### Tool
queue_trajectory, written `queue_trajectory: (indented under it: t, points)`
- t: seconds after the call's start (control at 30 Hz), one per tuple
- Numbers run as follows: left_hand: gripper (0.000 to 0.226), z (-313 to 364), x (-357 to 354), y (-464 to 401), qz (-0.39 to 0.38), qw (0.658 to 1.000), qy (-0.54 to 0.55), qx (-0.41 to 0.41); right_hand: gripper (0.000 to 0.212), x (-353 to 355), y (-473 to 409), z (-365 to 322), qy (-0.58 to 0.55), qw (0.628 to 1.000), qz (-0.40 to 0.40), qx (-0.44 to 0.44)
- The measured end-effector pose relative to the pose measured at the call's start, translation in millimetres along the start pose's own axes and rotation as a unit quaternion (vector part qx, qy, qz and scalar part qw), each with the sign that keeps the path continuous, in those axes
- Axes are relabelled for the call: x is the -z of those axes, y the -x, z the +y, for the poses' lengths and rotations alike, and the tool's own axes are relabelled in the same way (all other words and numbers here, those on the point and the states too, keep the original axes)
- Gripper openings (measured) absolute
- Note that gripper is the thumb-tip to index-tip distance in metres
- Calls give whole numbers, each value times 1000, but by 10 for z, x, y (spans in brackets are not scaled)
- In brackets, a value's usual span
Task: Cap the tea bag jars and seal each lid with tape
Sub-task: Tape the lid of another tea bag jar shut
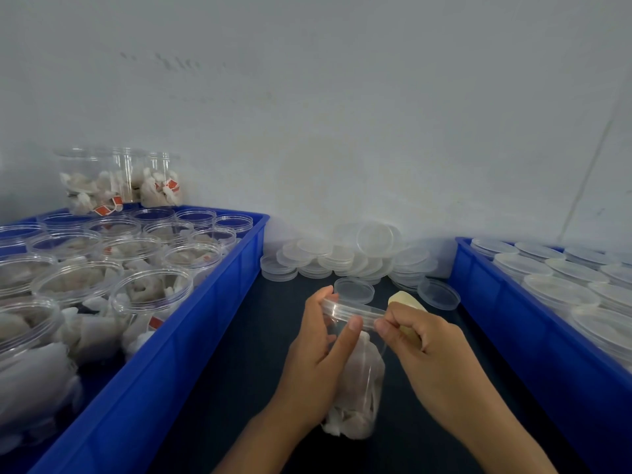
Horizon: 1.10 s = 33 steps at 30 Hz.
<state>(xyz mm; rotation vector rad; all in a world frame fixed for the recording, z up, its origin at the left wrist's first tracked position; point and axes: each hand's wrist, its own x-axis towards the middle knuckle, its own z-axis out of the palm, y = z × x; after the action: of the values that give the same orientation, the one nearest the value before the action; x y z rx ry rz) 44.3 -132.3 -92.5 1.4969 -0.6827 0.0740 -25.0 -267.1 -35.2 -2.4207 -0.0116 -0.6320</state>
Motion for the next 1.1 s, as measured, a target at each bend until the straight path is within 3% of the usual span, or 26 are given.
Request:
queue_trajectory:
  t: [0.33, 0.6, 0.77, 1.1]
  points:
    - [23, -41, -2, -20, 17, 1000, 1, -1, 30, 3, -5, -7, 1, 1000, -14, -1]
    - [31, -33, 11, -71, 14, 1000, 27, 7, 37, 18, -20, 17, -58, 997, -27, -37]
    - [46, -79, 15, -71, 34, 999, 16, 7, 34, 87, -44, 66, -17, 998, -43, -38]
    - [44, -117, 14, -92, 46, 999, -6, -3, 32, 134, -85, 68, 33, 997, -62, -37]
